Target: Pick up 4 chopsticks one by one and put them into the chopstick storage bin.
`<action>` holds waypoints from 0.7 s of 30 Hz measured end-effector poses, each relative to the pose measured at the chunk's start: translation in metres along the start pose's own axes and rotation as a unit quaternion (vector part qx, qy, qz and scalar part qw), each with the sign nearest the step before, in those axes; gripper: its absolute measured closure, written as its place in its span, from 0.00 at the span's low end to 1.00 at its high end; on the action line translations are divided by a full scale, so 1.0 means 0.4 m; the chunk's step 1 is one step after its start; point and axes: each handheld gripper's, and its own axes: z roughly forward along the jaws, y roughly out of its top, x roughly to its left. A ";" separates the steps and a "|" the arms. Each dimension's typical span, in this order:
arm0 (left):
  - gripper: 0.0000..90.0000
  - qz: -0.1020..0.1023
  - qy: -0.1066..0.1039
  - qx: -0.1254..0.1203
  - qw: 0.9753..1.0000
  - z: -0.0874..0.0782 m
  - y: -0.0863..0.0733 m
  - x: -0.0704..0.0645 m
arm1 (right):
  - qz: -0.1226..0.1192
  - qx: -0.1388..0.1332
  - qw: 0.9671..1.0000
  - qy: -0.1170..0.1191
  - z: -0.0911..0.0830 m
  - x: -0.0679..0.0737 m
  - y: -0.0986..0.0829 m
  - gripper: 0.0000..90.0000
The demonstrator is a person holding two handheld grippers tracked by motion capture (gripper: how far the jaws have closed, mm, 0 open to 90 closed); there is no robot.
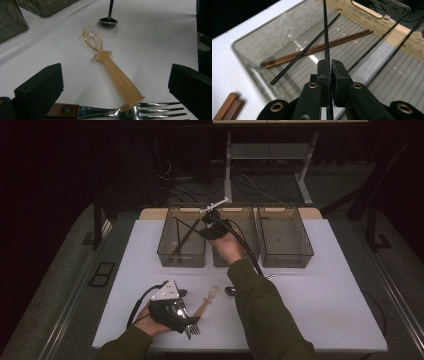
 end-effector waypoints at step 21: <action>0.00 0.004 -0.003 -0.001 1.000 -0.005 0.002 0.003 | 0.008 -0.033 0.999 0.031 0.021 0.011 0.004 0.57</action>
